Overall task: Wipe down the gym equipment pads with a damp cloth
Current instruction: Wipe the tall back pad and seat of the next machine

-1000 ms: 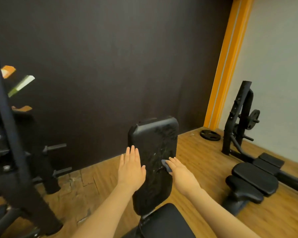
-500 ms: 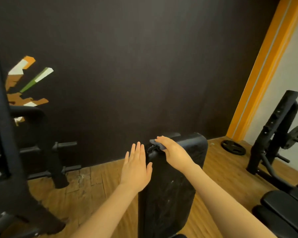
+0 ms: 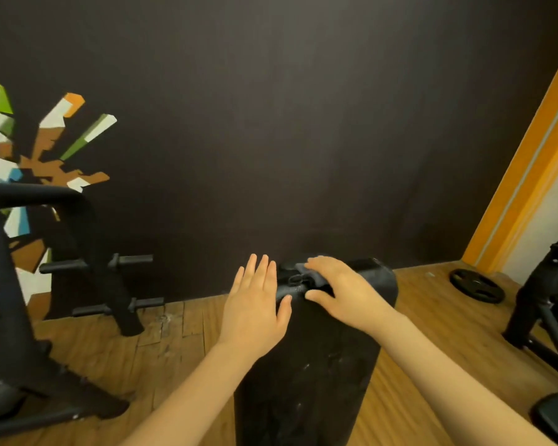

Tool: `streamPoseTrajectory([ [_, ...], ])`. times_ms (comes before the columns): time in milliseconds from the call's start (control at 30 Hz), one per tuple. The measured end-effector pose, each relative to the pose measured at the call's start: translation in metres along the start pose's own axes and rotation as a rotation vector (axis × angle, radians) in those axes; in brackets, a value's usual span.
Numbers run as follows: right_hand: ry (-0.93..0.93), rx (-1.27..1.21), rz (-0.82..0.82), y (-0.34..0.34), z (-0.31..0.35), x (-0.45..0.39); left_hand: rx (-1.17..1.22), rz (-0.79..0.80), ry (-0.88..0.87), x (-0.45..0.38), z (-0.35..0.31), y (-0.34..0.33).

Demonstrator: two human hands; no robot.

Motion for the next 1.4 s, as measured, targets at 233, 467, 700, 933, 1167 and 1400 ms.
streamPoseTrajectory([
  [233, 0.096, -0.081, -0.023, 0.019, -0.061, 0.006, 0.006, -0.013, -0.040, 0.000, 0.001, -0.001],
  [467, 0.221, -0.026, 0.083, 0.022, -0.022, -0.056, -0.022, -0.017, -0.018, -0.001, 0.004, -0.010],
  [700, 0.226, 0.006, 0.395, -0.029, -0.017, -0.084, -0.080, -0.036, -0.017, -0.003, 0.008, -0.012],
  [933, 0.174, 0.151, 0.394, -0.006, -0.052, -0.078, -0.077, -0.011, -0.019, -0.001, 0.009, -0.016],
  [1167, 0.190, -0.034, 0.391, -0.016, -0.036, -0.077, -0.076, -0.045, -0.029, -0.003, 0.011, -0.015],
  [1400, 0.030, 0.004, 0.104, 0.032, -0.062, -0.048, -0.028, -0.033, 0.010, -0.002, 0.013, -0.016],
])
Point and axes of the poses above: each hand's wrist, its own x-axis away from the middle knuckle, its own y-axis out of the back of the hand, z = x × y, the point moved 9 cm from there along -x, towards the middle knuckle, and after that the axes turned 3 degrees about x, right-handed, at the moved point
